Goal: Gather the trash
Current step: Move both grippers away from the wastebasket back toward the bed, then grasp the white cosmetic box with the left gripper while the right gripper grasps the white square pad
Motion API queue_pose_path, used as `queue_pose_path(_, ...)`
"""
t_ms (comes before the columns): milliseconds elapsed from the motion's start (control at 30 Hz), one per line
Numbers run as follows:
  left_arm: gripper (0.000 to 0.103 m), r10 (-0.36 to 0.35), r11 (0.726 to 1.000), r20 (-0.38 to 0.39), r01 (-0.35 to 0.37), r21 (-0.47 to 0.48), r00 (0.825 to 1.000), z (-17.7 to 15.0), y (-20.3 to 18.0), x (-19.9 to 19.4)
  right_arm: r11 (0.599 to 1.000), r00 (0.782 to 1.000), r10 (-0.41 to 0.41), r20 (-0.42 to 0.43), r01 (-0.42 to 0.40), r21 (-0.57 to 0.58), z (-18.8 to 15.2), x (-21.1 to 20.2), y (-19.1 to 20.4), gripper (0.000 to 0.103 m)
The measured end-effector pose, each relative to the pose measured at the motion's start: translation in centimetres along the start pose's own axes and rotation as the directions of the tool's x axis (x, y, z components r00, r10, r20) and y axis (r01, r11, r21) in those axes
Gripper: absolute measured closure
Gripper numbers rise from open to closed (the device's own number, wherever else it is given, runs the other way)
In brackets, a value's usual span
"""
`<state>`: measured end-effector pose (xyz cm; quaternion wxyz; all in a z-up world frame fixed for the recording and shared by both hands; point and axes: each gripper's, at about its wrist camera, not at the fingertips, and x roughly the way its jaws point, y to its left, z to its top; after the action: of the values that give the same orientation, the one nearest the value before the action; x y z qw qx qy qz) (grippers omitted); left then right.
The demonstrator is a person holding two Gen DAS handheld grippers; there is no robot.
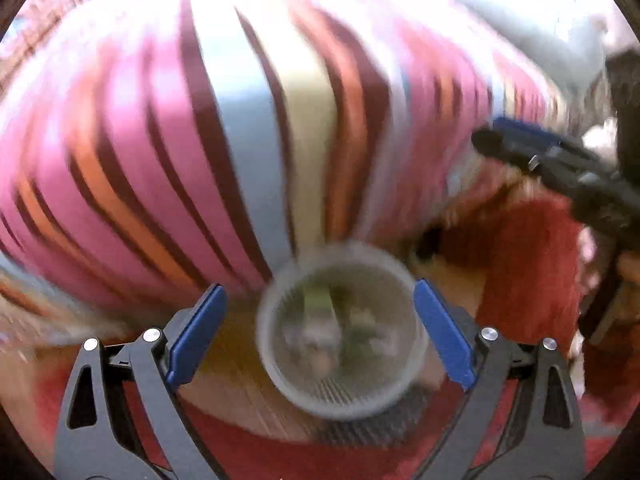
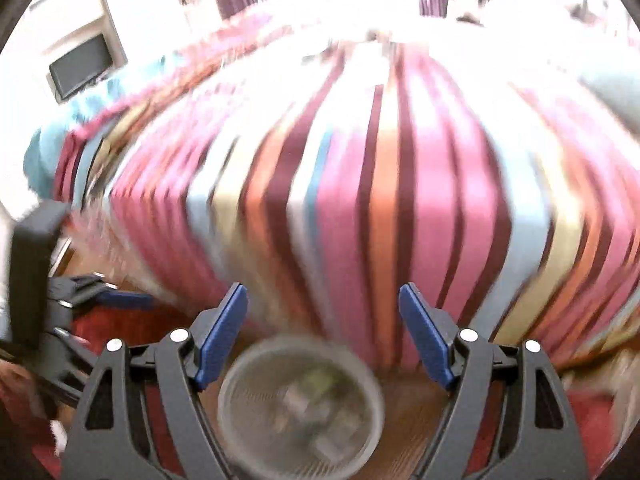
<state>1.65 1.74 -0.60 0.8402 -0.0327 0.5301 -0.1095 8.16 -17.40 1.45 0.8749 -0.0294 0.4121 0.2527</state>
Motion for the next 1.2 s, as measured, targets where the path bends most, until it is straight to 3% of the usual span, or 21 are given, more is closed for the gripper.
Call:
queue_pose_path(100,0.011,0.091,0.995,0.136,-0.085,-0.046,0.987,6.1,2.7,-2.6,0.996,0.993,-0.076,0.086,0.079,-0.032,5.2,1.3,-0.5,0.024)
queue_pose_path(200,0.011,0.164,0.984,0.255,-0.139,-0.113,0.953,13.7,6.1,-2.7,0.994,0.99,-0.096,0.105,0.101,-0.043,9.0,3.7,-0.8,0.024)
queue_pose_path(367,0.011,0.289,0.953,0.266,-0.249,-0.172,0.92,23.7,10.0,1.5,0.989,0.99,-0.123,0.076,0.128,-0.07,14.3,9.0,-1.1,0.024)
queue_pose_path(500,0.011,0.274,0.952,0.244,-0.227,-0.206,0.93,29.8,12.1,5.5,0.987,0.989,-0.146,0.033,0.148,-0.067,16.4,12.0,-1.7,0.024)
queue_pose_path(733,0.011,0.277,0.953,0.229,-0.236,-0.19,0.933,36.1,13.2,9.7,0.979,0.979,-0.201,-0.016,0.201,-0.035,18.4,15.3,-3.0,0.024)
queue_pose_path(900,0.011,0.321,0.939,0.195,-0.284,-0.195,0.927,39.4,14.5,12.3,0.974,0.975,-0.22,-0.038,0.218,-0.057,18.8,16.3,-2.8,0.024)
queue_pose_path(1200,0.011,0.337,0.907,0.133,-0.283,-0.314,0.932,41.5,16.8,14.3,0.977,0.976,-0.211,-0.054,0.209,-0.044,19.1,16.8,-3.1,0.025)
